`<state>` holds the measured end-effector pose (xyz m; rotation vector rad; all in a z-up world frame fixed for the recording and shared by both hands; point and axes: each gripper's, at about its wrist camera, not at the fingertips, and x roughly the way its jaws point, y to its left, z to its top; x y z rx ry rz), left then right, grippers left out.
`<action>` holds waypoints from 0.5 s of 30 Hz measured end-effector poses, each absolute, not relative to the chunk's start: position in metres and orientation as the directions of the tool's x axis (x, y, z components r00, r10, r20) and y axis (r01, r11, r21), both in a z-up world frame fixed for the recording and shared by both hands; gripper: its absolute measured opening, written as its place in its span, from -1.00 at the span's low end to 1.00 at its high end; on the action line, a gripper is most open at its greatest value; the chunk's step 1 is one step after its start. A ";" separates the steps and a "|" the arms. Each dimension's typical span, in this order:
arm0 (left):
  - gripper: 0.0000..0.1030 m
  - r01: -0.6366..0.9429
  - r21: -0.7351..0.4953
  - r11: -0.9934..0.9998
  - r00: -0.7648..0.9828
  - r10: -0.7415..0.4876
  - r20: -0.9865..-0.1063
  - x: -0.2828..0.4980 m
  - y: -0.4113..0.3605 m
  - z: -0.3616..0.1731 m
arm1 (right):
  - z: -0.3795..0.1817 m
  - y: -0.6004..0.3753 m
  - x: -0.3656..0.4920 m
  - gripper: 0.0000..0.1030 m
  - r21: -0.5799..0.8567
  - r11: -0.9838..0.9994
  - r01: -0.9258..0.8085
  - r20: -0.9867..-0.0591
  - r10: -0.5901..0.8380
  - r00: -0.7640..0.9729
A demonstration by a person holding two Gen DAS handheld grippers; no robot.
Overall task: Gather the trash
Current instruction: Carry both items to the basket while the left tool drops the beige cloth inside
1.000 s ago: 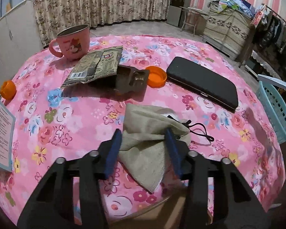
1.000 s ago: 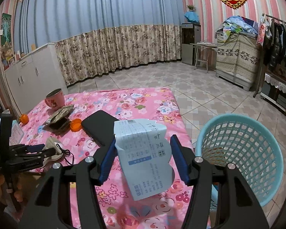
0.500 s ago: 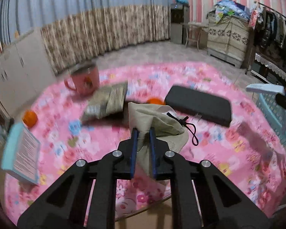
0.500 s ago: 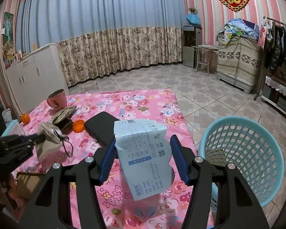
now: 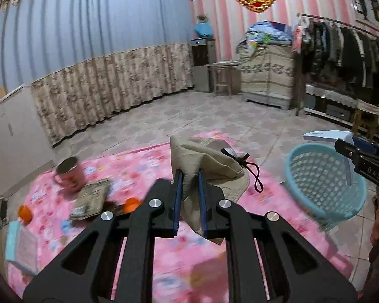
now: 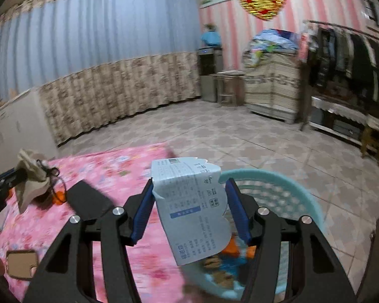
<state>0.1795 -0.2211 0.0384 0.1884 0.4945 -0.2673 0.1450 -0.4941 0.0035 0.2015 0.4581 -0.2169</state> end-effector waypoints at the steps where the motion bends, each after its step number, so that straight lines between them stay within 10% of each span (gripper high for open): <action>1: -0.79 0.313 0.113 0.943 0.844 -0.221 -0.488 0.181 -0.235 0.038 | 0.002 -0.508 0.141 0.10 0.153 0.949 0.276 -0.456 -0.180 0.872; 15: -0.76 0.537 0.045 0.842 0.699 -0.414 -0.583 0.206 -0.401 -0.017 | -0.031 -0.586 0.122 0.10 0.193 0.880 0.435 -0.507 -0.290 0.812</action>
